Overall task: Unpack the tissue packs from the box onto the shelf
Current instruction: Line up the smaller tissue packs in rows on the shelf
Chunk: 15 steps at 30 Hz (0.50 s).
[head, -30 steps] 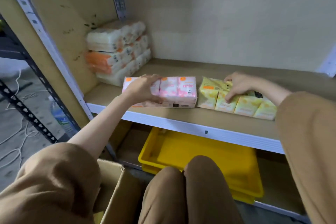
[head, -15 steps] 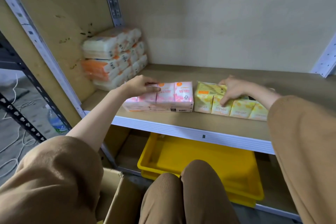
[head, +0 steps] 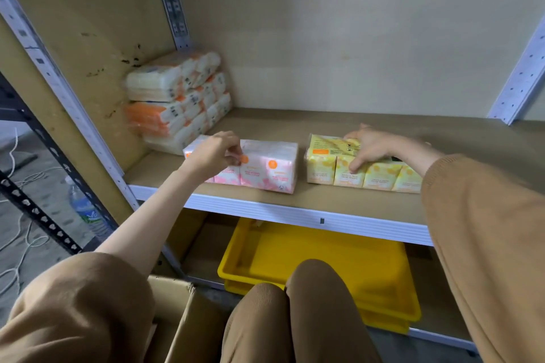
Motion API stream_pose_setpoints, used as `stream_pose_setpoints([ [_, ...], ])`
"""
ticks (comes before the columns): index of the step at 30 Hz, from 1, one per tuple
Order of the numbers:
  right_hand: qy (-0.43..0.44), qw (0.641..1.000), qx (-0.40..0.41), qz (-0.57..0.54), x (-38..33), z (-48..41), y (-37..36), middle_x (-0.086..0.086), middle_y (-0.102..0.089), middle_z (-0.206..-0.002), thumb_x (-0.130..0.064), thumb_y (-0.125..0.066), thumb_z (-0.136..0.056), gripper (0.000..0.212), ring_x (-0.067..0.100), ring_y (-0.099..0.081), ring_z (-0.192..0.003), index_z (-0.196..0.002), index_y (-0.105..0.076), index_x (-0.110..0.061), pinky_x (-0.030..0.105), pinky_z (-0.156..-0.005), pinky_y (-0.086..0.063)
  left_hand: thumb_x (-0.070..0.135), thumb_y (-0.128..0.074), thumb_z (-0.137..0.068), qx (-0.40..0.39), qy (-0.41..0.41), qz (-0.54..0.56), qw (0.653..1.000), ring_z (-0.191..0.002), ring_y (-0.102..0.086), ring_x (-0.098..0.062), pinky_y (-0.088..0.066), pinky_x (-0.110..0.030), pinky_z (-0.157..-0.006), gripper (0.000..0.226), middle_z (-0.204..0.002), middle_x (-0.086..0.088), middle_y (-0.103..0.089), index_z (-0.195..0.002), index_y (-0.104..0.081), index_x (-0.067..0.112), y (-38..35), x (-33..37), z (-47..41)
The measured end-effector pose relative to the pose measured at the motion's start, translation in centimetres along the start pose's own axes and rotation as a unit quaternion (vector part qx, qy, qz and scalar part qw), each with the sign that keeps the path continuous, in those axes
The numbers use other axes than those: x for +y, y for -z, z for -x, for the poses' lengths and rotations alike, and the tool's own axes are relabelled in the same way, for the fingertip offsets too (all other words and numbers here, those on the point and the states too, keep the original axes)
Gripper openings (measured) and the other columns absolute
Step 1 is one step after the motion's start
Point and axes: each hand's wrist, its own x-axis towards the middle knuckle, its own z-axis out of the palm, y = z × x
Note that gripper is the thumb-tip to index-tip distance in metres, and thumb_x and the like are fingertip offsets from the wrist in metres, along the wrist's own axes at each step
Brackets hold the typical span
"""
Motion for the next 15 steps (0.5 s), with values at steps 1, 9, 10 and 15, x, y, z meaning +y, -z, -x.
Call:
stream_pose_setpoints([
  [1, -0.001, 1.0, -0.005, 0.002, 0.0, 0.0, 0.1, 0.017, -0.011, -0.157, -0.022, -0.076, -0.073, 0.086, 0.026, -0.011, -0.146, -0.145, -0.029, -0.019, 0.029, -0.114, -0.024, 0.0, -0.073, -0.074, 0.011, 0.002, 0.001, 1.0, -0.08, -0.047, -0.017, -0.041, -0.017, -0.066, 0.013, -0.079, -0.003, -0.051, -0.078, -0.065, -0.01, -0.4, -0.2, 0.2],
  [9, 0.005, 1.0, -0.019, 0.011, 0.3, 0.6, 0.2, 0.018, -0.008, -0.157, -0.021, -0.078, -0.071, 0.091, 0.028, -0.016, -0.145, -0.146, -0.027, -0.02, 0.026, -0.115, -0.021, 0.0, -0.064, -0.081, 0.066, 0.055, -0.005, 0.996, -0.097, -0.057, -0.033, -0.043, -0.038, -0.072, 0.01, -0.097, -0.02, -0.063, -0.088, -0.064, -0.007, -2.8, 0.2, -0.6],
  [10, 0.007, 1.0, -0.019, 0.011, 0.2, 0.7, 0.2, 0.018, -0.01, -0.157, -0.022, -0.079, -0.07, 0.092, 0.028, -0.018, -0.145, -0.147, -0.026, -0.018, 0.026, -0.115, -0.021, -0.001, -0.063, -0.082, 0.066, 0.055, -0.009, 0.996, -0.097, -0.056, -0.034, -0.044, -0.039, -0.074, 0.011, -0.098, -0.021, -0.062, -0.09, -0.064, -0.007, -2.9, 0.2, -0.7],
  [15, 0.096, 0.993, 0.039, 0.05, -1.7, 1.0, 0.3, 0.01, -0.039, -0.143, -0.024, -0.078, -0.072, 0.08, 0.025, -0.036, -0.134, -0.141, -0.039, -0.012, 0.027, -0.107, -0.03, 0.005, -0.068, -0.081, 0.024, 0.038, -0.042, 0.998, -0.111, -0.053, -0.033, -0.045, -0.041, -0.089, 0.038, -0.119, -0.017, -0.058, -0.118, -0.059, 0.001, -2.3, -0.6, -0.7],
])
